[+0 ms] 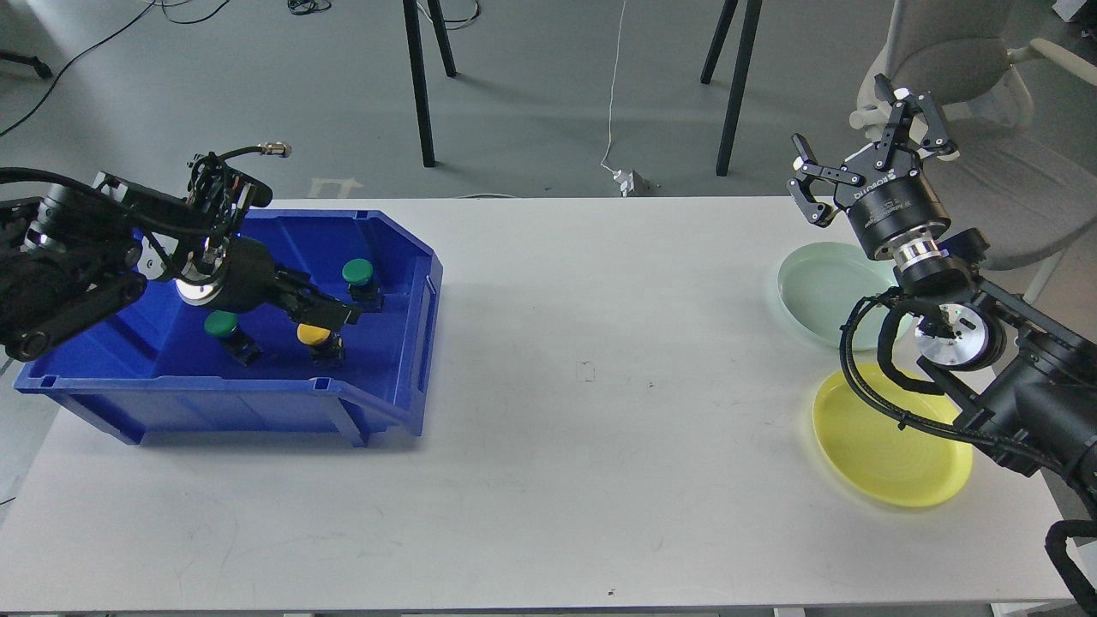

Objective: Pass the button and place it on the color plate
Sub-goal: 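Lower the left gripper into the bin and grasp the yellow button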

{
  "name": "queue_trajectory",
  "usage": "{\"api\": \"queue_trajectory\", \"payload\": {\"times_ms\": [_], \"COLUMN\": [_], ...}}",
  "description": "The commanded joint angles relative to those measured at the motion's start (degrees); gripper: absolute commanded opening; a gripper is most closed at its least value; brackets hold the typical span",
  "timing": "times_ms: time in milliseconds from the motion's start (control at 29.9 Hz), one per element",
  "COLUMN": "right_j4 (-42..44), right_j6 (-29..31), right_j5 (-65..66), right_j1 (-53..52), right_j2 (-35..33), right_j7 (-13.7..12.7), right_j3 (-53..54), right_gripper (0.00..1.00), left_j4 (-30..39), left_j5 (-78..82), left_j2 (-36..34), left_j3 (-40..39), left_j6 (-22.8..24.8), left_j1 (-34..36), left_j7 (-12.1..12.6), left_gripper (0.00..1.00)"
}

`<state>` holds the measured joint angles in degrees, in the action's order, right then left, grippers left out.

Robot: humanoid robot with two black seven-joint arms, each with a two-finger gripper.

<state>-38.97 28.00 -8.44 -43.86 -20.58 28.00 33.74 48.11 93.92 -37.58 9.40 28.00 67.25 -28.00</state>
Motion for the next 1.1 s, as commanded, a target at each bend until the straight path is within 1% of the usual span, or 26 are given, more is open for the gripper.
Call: {"api": "queue_trajectory", "payload": {"times_ms": [0, 201, 368, 569, 769, 870, 1070], "right_j4": [0.03, 0.03, -0.06, -0.15, -0.23, -0.23, -0.32], "right_j6": [0.00, 0.00, 0.00, 0.00, 0.00, 0.00, 0.00], "right_j5": [0.00, 0.00, 0.00, 0.00, -0.09, 0.00, -0.09], "right_j1": [0.00, 0.00, 0.00, 0.09, 0.53, 0.79, 1.14], "right_j2": [0.01, 0.01, 0.01, 0.01, 0.01, 0.01, -0.08], "right_j7": [0.00, 0.00, 0.00, 0.00, 0.00, 0.00, 0.00], "right_j3": [-0.08, 0.01, 0.01, 0.10, 0.19, 0.19, 0.27], "right_gripper": [1.00, 1.00, 1.00, 1.00, 1.00, 1.00, 1.00], "left_j4": [-0.48, -3.37, -3.99, -6.45, -6.54, -6.54, -6.63], "left_j5": [-0.06, -0.23, -0.23, -0.15, -0.14, -0.06, -0.06], "left_j2": [0.40, 1.81, 2.07, 2.34, 2.34, 2.69, 3.30], "left_j3": [-0.08, -0.17, -0.08, -0.08, -0.08, -0.08, 0.01], "left_j6": [0.00, 0.00, 0.00, 0.00, 0.00, 0.00, 0.00], "left_j1": [-1.33, -2.47, -3.00, -4.23, -4.32, -4.84, -5.28], "left_j7": [0.00, 0.00, 0.00, 0.00, 0.00, 0.00, 0.00], "left_gripper": [1.00, 1.00, 1.00, 1.00, 0.99, 0.96, 0.85]}}
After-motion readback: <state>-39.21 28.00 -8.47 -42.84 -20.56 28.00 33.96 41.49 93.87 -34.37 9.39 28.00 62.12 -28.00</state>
